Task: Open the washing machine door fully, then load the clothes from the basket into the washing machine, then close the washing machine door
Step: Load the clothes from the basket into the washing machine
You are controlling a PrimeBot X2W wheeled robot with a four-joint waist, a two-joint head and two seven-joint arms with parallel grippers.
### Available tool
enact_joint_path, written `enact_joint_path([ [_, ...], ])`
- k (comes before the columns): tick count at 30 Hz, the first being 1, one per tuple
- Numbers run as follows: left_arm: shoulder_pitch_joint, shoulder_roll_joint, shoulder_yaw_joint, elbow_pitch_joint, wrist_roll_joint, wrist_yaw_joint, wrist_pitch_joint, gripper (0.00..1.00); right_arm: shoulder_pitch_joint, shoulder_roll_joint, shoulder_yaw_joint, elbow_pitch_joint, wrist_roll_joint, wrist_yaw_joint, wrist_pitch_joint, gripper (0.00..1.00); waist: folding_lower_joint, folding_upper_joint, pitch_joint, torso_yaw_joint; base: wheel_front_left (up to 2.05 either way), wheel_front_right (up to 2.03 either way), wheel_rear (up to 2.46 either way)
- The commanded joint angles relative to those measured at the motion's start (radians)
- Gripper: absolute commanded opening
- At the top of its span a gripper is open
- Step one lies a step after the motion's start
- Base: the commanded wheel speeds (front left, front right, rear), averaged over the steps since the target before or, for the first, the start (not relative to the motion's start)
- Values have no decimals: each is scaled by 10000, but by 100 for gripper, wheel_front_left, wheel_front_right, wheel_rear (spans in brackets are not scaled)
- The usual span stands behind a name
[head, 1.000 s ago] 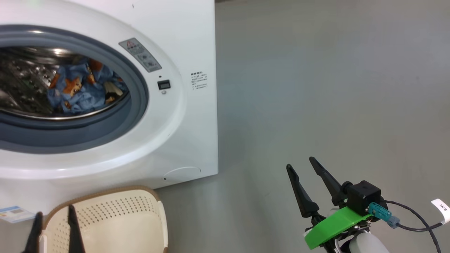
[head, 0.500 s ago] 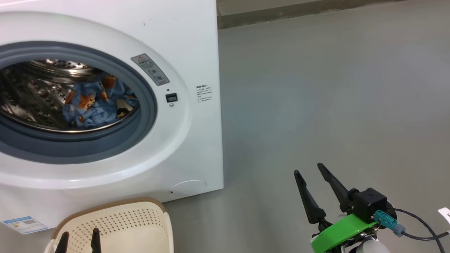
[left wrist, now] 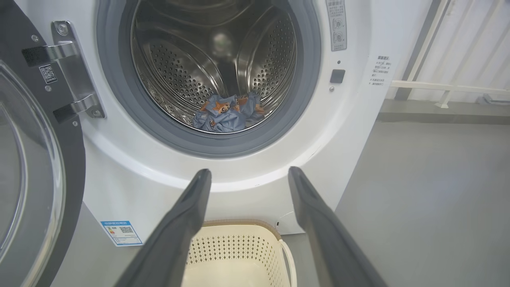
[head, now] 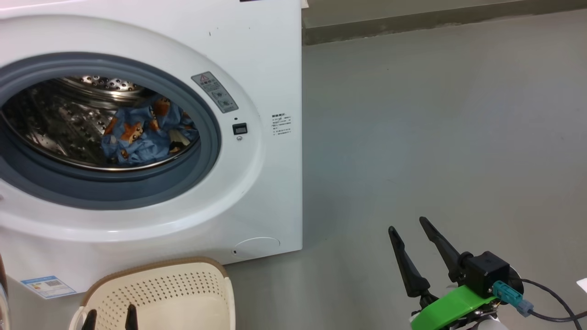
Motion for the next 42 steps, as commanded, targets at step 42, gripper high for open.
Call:
enact_joint_path([
  [42, -378, 37, 627, -1191, 318, 19, -65, 100, 102, 65, -11, -429, -361, 16, -49, 100, 0, 0, -207, 87, 0, 0, 0],
])
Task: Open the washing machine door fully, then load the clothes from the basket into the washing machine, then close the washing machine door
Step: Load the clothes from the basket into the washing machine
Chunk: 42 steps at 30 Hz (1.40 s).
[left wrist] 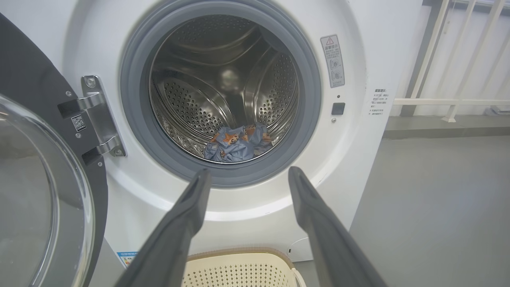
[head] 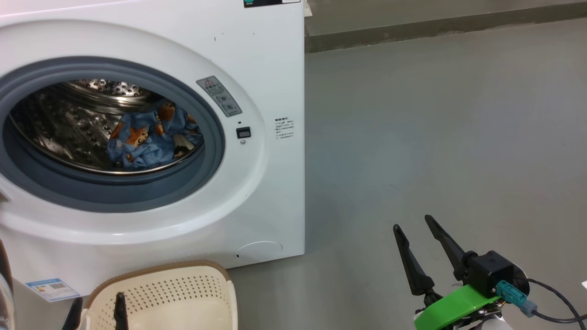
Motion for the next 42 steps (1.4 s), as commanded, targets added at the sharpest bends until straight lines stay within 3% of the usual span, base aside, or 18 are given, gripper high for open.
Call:
enact_joint_path([
  [1, -380, 36, 352, -321, -64, -51, -65, 100, 3, 51, 226, -248, -44, 16, -49, 100, 0, 0, 5, -1, 0, 0, 0],
  [42, -402, 35, 316, -249, -253, -38, -65, 100, 35, 88, 207, -162, -30, 16, -49, 100, 0, 0, 70, 101, 0, 0, 0],
])
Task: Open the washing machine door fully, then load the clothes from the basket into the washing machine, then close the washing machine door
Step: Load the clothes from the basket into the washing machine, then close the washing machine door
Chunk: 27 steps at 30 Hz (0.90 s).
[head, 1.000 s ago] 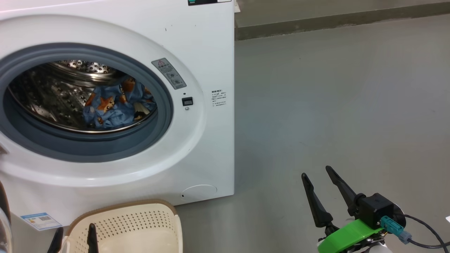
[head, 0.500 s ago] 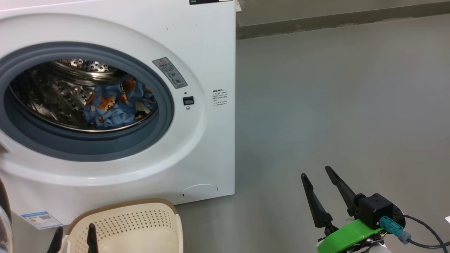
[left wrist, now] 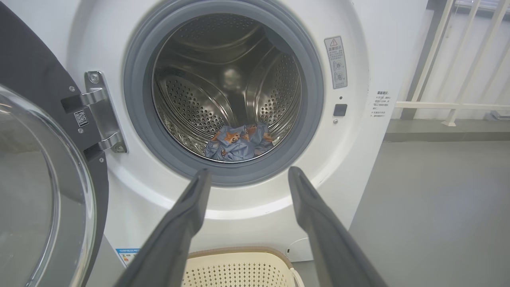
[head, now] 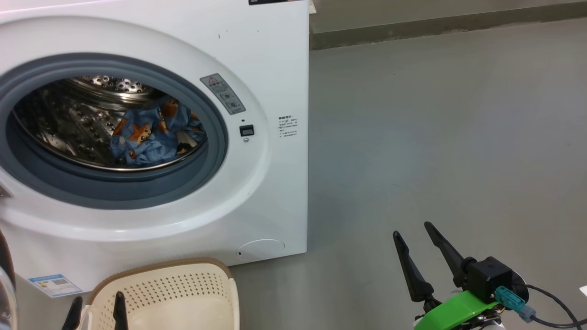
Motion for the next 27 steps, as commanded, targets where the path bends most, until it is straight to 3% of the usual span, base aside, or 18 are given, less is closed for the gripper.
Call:
enact_joint_path([
  [1, -395, 35, 309, -205, -46, 37, -65, 100, -121, 48, 207, -197, -27, 16, -49, 100, 0, 0, 4, 1, 0, 0, 0],
  [12, -437, 35, 271, -214, 40, 15, -65, 100, -138, 37, 251, -156, -28, 16, -49, 100, 0, 0, 27, -43, -45, 45, 0],
  [27, -488, 35, 230, -279, -46, 42, -65, 100, -142, 44, 171, -122, -8, 16, -49, 100, 0, 0, 71, -39, -159, 159, 0],
])
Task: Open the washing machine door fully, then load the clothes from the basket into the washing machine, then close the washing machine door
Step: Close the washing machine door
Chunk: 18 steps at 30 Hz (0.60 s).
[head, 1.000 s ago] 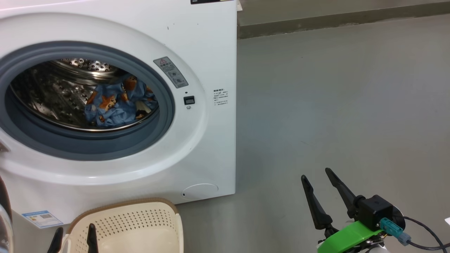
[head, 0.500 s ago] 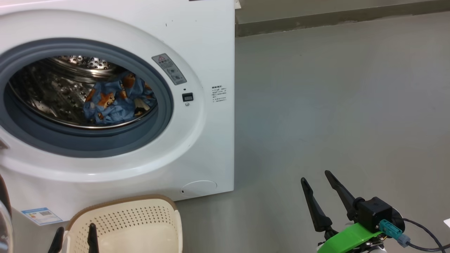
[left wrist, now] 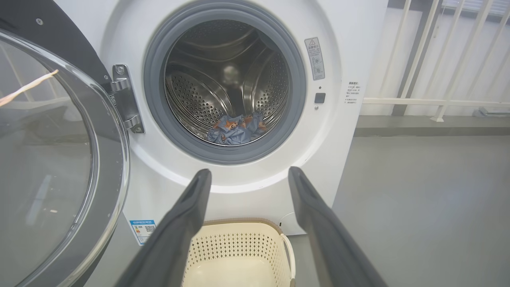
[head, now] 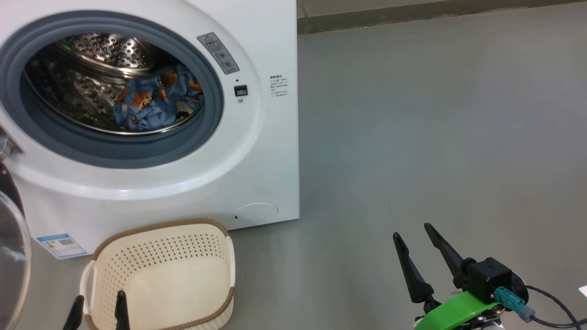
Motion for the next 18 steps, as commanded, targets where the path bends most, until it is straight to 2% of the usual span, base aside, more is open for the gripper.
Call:
enact_joint_path([
  [1, -455, 35, 284, -272, -40, 42, -65, 100, -172, 42, 186, -218, -10, 16, -49, 100, 0, 0, 4, 3, -107, 107, 0],
  [7, -495, 35, 337, -194, -94, 54, -65, 100, -178, 43, 182, -206, -3, 16, -49, 100, 0, 0, -2, 16, -60, 60, 0],
  [18, -490, 35, 401, -119, -106, 28, -65, 100, -143, 40, 155, -229, -33, 16, -49, 100, 0, 0, -60, 112, -1, 1, 0],
])
